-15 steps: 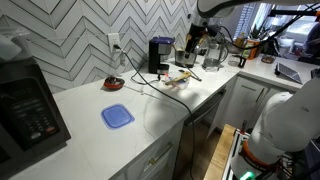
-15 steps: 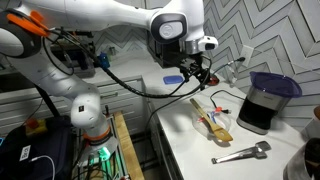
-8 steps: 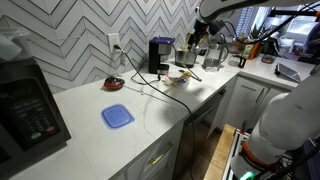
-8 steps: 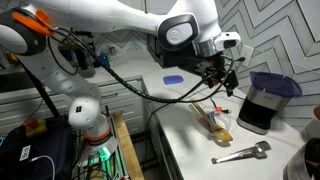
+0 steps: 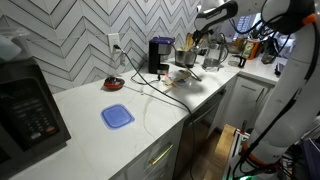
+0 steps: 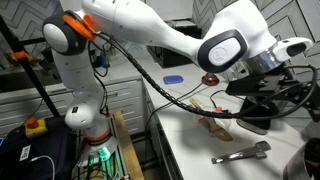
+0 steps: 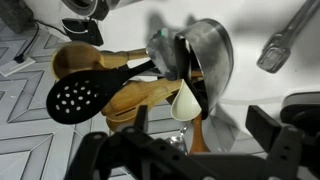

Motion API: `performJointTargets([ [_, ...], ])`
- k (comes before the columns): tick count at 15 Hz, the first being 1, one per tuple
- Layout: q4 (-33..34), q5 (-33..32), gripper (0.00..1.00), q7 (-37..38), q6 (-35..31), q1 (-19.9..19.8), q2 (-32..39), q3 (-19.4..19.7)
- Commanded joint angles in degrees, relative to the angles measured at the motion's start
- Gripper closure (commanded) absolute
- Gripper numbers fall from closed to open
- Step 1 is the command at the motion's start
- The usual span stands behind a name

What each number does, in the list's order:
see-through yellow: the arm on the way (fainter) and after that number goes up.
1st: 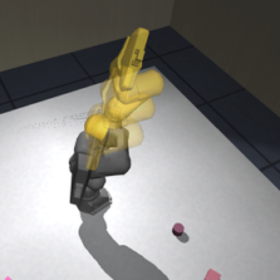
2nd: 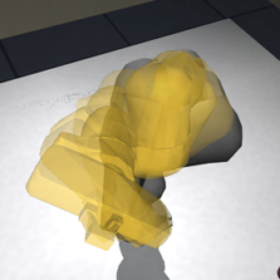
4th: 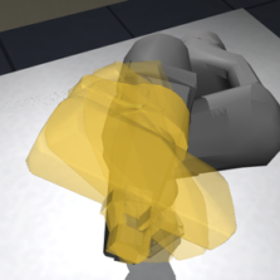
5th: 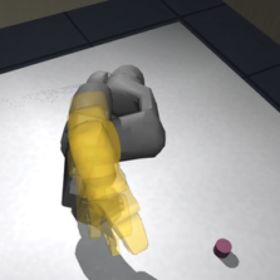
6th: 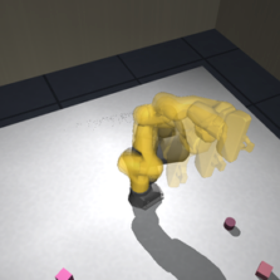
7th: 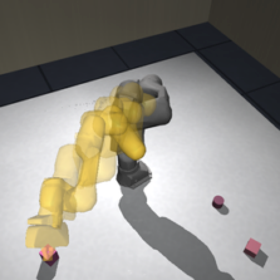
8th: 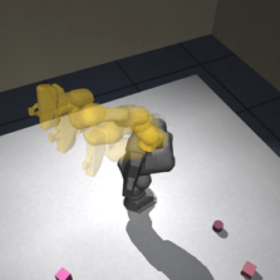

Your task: Pick up the silver spatula from the utensil holder and put it on the purple lunch box lid

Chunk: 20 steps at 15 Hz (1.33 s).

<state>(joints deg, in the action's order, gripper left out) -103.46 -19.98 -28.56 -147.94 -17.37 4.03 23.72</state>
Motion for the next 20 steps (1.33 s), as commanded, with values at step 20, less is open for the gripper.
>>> performJointTargets([
  [20,16.23,21.69,0.0,-25.53,3.19,-13.6,18.95,-9.09],
])
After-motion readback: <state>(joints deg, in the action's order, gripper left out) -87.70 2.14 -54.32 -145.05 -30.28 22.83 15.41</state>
